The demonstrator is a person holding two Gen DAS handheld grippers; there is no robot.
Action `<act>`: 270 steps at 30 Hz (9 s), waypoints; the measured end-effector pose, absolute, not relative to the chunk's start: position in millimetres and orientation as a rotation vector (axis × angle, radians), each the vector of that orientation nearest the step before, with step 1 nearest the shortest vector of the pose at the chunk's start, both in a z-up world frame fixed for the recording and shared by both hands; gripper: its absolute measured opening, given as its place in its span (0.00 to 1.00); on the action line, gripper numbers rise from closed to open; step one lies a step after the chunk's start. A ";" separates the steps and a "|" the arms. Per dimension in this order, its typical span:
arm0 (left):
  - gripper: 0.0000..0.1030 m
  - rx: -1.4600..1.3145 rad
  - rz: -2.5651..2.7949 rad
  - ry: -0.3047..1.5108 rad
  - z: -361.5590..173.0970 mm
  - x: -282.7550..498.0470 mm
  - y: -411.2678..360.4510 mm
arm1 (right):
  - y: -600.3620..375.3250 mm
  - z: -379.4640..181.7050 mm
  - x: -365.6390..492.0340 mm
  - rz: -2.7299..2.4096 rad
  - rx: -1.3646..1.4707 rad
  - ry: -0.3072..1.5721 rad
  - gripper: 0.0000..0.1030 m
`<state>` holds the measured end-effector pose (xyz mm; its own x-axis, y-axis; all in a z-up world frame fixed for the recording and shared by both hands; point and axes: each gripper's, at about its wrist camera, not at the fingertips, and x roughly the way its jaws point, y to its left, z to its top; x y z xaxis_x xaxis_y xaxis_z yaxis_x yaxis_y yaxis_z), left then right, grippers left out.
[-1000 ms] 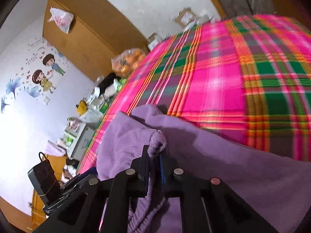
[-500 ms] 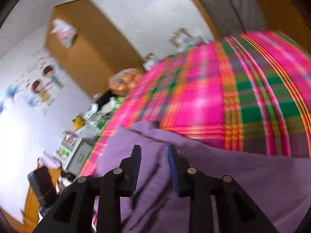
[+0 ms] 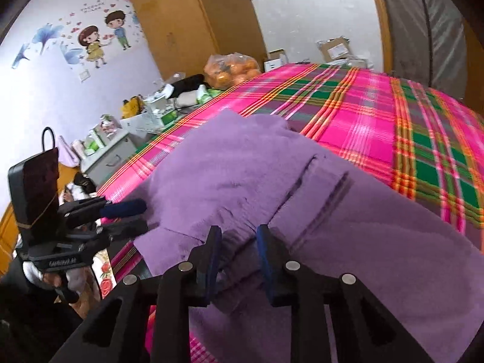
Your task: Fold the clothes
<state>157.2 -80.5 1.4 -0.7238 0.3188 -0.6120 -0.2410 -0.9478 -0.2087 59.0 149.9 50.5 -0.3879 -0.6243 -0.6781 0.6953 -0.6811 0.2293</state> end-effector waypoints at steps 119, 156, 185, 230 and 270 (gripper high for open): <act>0.35 -1.098 2.739 -0.168 8.0 46.9 -84.2 | 138.3 47.5 -6.3 -2.190 1.069 -0.003 0.20; 0.36 -1.000 2.646 -0.079 1.6 134.7 -44.0 | 178.1 36.3 61.2 -2.106 1.038 -0.014 0.19; 0.27 -1.220 2.593 -0.454 1.9 -15.7 -136.7 | 184.5 26.2 -25.7 -2.152 1.203 -0.398 0.34; 0.06 -1.054 2.691 -0.608 6.0 114.2 -172.8 | 197.3 33.7 28.1 -2.065 1.124 -0.308 0.26; 0.09 -1.003 2.452 -0.183 5.2 104.7 -26.7 | 323.6 21.9 77.1 -2.311 1.071 -0.428 0.20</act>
<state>104.7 -26.7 5.2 -0.6155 0.4801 -0.6250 -0.3819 -0.8754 -0.2964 77.1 323.6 21.9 -0.5300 -0.6013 -0.5979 0.3475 -0.7972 0.4936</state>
